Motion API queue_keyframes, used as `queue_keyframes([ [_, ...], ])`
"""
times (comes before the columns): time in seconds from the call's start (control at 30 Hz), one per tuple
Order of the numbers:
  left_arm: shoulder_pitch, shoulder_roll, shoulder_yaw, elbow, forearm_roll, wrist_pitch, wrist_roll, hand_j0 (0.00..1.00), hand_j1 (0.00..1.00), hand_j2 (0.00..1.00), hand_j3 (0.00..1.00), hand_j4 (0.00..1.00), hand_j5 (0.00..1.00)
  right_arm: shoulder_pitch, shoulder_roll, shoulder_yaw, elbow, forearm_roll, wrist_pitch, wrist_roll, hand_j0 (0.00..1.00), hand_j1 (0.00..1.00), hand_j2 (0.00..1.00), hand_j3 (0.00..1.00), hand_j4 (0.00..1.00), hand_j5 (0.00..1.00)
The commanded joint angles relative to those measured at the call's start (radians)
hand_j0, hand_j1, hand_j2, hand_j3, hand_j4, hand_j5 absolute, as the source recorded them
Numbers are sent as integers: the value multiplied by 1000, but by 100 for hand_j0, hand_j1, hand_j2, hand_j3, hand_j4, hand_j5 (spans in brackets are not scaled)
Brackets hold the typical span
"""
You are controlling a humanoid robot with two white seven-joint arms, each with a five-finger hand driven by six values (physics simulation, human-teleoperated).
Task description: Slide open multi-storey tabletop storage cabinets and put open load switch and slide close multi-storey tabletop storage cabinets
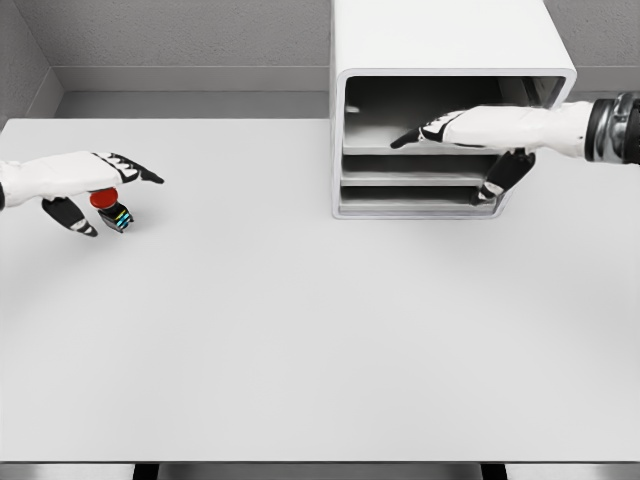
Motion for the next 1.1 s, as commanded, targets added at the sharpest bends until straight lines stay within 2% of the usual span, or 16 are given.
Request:
queue_keyframes([
  [0.0,0,-15,0,30,0,2,0,100,100,100,100,100,100,-2,11,36,15,-1,19,0,100,100,100,100,100,100],
  [0.07,-2,-15,0,35,0,2,0,100,100,100,100,100,100,-12,14,37,25,-1,22,0,100,100,100,100,100,100],
  [0.17,-3,-15,0,47,2,2,0,95,95,95,95,95,95,-21,19,57,42,-1,53,0,100,100,100,100,100,100],
  [0.27,-11,-15,-1,64,2,2,0,84,84,84,84,84,84,-21,34,67,78,-1,56,0,100,100,100,100,100,100],
  [0.37,-9,-15,-1,64,0,2,0,84,84,84,84,84,84,-28,38,74,88,-1,53,0,100,100,100,100,100,100],
  [0.4,-9,-13,-1,64,2,2,0,73,73,73,73,73,73,-29,38,74,86,0,48,0,100,100,100,100,100,100],
  [0.47,-9,-13,-15,64,0,2,0,64,64,64,64,64,64,-38,40,105,85,0,45,0,100,100,100,100,100,100],
  [0.53,-9,-15,-35,64,-4,2,0,63,63,63,63,63,63,-41,38,106,77,2,42,0,100,100,100,100,100,100],
  [0.67,-9,-12,-38,63,-3,2,0,51,51,51,51,51,51,-54,34,106,28,2,30,0,100,100,100,100,100,100],
  [0.87,-8,-4,-30,46,12,2,0,48,48,48,48,48,48,-55,14,105,-40,-1,-62,0,100,100,100,100,100,100],
  [1.0,-2,-3,-30,6,38,2,0,45,45,45,45,45,45,-46,-27,103,-38,-20,-272,0,100,100,100,100,100,100],
  [1.07,0,-3,-30,6,38,2,0,45,45,45,45,45,45,-43,-57,103,-40,-38,-288,0,100,100,100,100,100,100],
])
